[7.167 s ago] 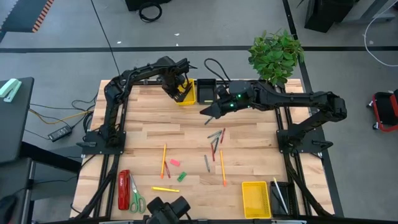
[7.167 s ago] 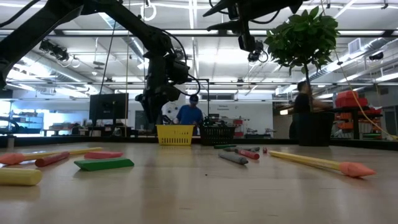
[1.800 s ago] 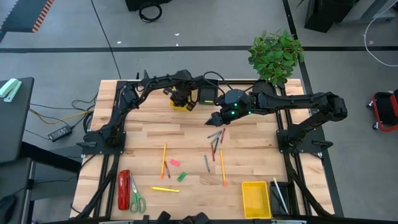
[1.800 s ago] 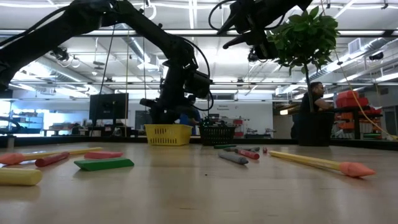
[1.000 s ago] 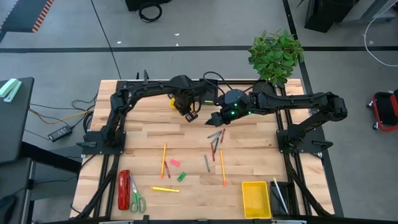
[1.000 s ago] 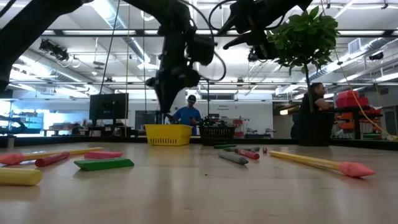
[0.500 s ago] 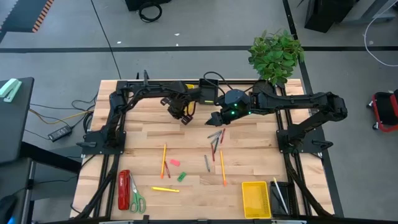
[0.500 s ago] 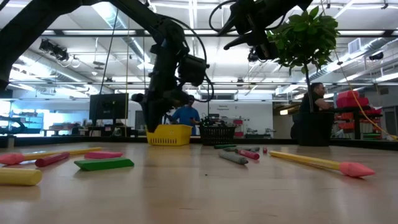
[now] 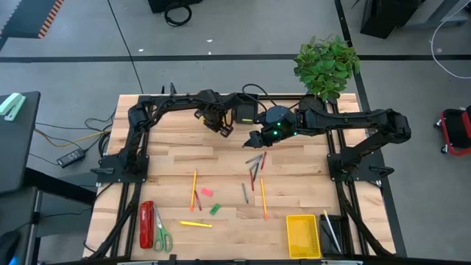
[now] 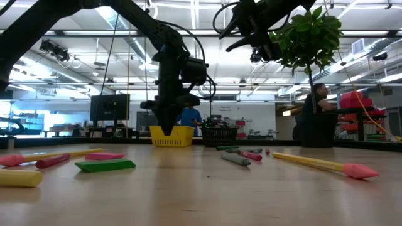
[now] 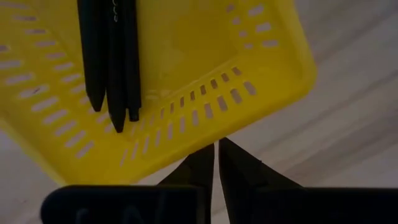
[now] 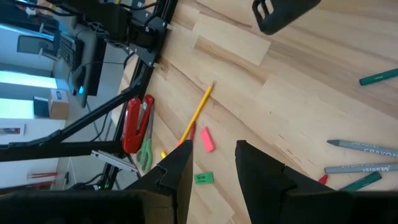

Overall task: Sort crayons/erasers/pens/pencils in bins
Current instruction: Adjust the top yellow bin

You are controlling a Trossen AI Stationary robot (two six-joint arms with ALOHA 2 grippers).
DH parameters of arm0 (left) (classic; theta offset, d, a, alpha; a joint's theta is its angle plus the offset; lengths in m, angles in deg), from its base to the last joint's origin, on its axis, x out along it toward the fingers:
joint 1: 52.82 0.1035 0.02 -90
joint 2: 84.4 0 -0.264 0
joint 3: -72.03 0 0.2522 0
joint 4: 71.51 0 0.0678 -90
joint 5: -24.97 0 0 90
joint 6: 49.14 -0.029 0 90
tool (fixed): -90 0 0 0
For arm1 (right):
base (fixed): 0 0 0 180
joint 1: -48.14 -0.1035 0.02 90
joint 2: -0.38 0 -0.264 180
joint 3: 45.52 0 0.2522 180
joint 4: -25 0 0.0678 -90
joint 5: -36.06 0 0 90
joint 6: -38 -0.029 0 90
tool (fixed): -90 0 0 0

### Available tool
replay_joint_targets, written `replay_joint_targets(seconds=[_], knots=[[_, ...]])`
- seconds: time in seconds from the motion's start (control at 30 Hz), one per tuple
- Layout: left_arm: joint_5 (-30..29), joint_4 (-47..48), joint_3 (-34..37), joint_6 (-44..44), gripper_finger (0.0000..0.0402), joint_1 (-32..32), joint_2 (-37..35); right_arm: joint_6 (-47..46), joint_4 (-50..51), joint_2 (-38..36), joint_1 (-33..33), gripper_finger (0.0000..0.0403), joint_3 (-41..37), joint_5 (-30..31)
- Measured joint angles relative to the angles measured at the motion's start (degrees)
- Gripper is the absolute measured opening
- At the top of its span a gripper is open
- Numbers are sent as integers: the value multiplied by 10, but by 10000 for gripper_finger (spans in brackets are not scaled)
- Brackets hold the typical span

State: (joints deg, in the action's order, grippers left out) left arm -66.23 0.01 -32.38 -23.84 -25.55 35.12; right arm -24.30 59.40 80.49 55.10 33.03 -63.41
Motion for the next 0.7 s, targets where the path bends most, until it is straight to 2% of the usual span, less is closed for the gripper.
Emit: replay_joint_targets(seconds=[0.2,0.3,0.7], knots=[[19,-29,0,3,23,3,1,-1,0,0,0,127,0,0],[31,-51,0,34,26,3,1,-1,0,0,0,127,0,0],[33,-72,0,53,21,25,1,-8,0,0,0,127,0,0]])
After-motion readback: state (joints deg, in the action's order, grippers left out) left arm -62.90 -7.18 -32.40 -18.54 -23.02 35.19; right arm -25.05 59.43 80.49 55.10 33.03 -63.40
